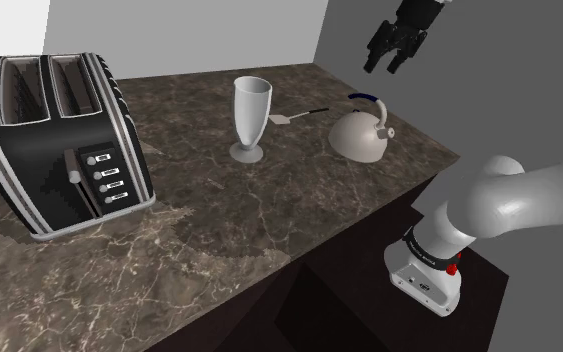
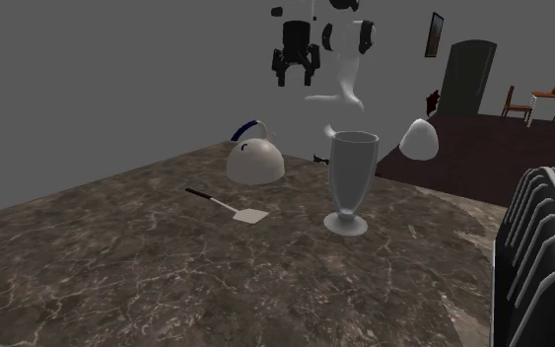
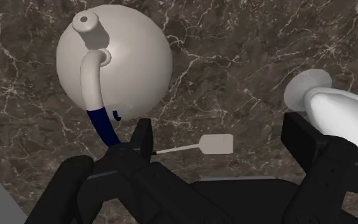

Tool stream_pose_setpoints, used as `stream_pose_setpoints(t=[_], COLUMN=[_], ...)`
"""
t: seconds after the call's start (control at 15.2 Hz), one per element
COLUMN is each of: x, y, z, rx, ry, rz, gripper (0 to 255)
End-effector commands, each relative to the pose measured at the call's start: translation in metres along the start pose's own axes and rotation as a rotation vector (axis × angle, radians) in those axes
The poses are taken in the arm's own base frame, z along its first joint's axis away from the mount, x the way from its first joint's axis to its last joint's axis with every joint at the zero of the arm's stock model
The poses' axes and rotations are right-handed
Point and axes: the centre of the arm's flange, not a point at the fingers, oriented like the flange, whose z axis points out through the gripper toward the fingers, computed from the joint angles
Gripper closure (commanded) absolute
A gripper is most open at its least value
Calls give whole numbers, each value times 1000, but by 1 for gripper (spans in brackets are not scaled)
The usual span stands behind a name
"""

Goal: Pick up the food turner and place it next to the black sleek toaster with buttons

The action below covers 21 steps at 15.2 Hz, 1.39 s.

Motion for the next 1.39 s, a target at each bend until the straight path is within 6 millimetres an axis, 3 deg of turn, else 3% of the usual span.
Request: stream_pose_setpoints(t=[0.0, 0.33, 0.66, 0.99, 1.32], x=[0, 42, 90, 139, 187], y=[0, -28, -42, -42, -27], z=[0, 47, 94, 142, 189], rx=[0, -39, -79, -118, -157], ry=[0, -1, -2, -3, -4], rz=[0, 261, 522, 783, 1044], gripper=[0, 0, 0, 0, 0])
